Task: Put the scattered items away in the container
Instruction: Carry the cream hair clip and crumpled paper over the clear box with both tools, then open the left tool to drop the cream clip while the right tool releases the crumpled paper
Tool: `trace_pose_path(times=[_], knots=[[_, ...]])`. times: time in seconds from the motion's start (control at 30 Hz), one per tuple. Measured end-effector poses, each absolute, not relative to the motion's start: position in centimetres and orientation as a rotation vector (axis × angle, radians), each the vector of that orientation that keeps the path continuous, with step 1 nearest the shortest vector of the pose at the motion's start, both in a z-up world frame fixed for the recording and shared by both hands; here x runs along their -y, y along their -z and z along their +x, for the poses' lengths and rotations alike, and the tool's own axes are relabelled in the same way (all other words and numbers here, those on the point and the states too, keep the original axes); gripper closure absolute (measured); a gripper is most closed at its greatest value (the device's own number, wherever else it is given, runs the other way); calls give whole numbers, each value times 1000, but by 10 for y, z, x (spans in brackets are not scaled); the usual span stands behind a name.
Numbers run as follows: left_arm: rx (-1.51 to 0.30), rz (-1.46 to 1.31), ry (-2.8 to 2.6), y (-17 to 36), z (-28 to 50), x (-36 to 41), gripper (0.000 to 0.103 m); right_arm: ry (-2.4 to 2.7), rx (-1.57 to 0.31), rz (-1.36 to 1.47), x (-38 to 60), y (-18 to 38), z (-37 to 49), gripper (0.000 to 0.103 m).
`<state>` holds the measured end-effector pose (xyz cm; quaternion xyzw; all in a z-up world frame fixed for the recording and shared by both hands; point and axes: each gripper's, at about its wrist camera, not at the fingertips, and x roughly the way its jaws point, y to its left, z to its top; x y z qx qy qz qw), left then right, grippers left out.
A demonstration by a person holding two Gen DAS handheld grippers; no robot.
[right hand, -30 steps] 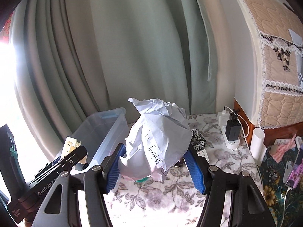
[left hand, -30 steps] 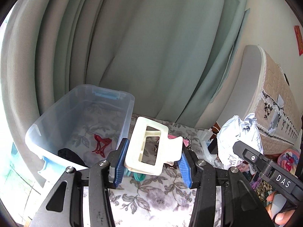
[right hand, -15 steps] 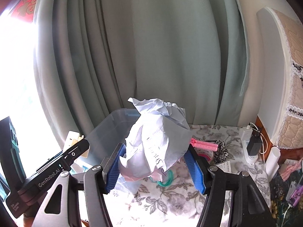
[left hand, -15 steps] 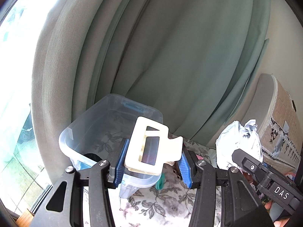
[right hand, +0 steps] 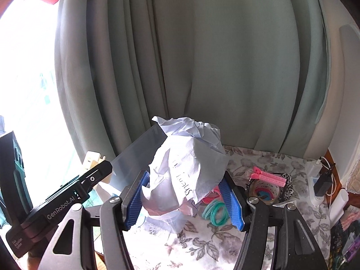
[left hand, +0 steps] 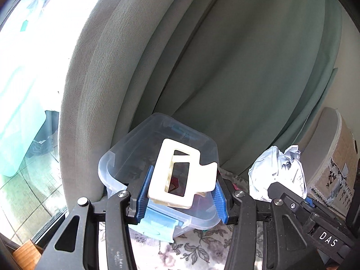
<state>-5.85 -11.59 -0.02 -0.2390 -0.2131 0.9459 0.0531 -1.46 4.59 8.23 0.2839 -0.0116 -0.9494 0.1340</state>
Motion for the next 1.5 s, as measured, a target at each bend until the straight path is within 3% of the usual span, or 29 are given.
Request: trace_pose_path(times=[1.5], knots=[[653, -899, -2869, 74, -124, 117, 54, 2585, 23, 1009, -20, 1, -104, 35]])
